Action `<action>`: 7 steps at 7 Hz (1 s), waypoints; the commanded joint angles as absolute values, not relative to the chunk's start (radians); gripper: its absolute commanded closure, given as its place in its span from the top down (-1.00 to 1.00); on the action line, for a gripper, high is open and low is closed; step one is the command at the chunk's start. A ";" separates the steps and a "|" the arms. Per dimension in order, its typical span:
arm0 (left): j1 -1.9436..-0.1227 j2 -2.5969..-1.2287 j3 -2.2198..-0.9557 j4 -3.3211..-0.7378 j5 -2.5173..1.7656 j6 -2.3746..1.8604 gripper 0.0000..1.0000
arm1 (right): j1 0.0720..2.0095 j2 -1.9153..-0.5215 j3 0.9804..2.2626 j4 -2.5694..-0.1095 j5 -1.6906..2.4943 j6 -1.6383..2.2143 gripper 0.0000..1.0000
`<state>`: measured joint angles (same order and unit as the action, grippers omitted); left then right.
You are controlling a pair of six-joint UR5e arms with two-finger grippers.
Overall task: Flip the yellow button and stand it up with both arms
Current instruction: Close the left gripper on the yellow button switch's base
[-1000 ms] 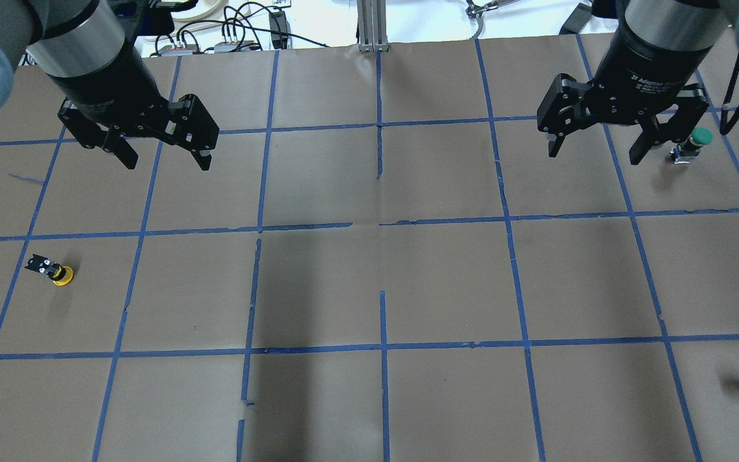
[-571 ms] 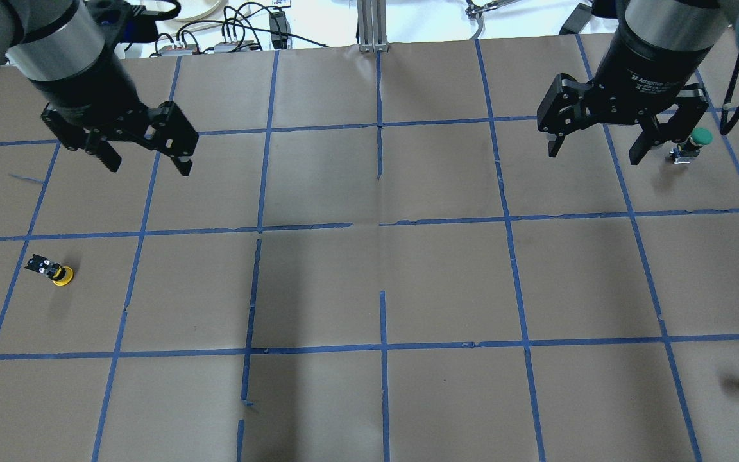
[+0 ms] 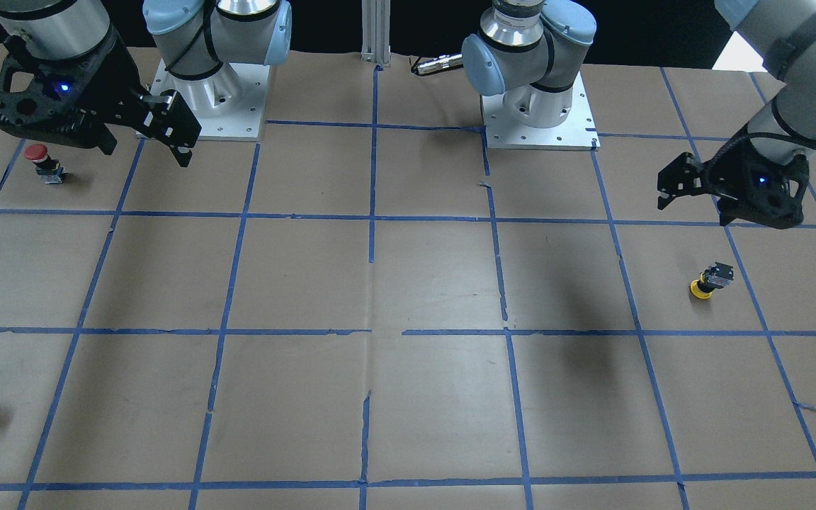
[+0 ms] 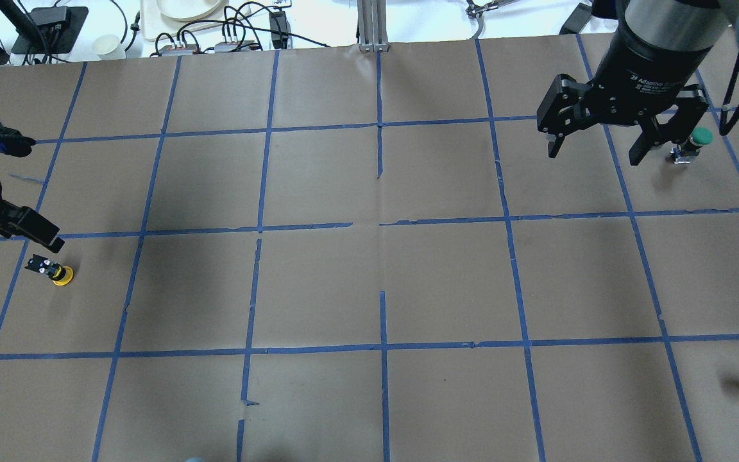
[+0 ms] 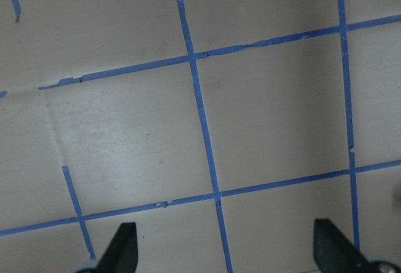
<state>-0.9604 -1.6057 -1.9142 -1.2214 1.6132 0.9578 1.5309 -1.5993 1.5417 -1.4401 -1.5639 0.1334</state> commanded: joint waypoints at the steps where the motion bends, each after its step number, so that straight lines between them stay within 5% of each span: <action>1: -0.843 -1.742 -1.959 -0.974 1.597 1.156 0.99 | 1.531 -1.601 1.557 -1.439 -1.560 0.133 1.00; 7: -0.838 -1.844 -1.974 -0.911 1.546 1.065 0.90 | 1.529 -1.606 1.595 -1.454 -1.565 0.132 1.00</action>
<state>-0.8373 -1.8317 -1.9705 -0.9126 1.5663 1.1086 1.5304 -1.6055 1.5874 -1.4483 -1.5635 0.1293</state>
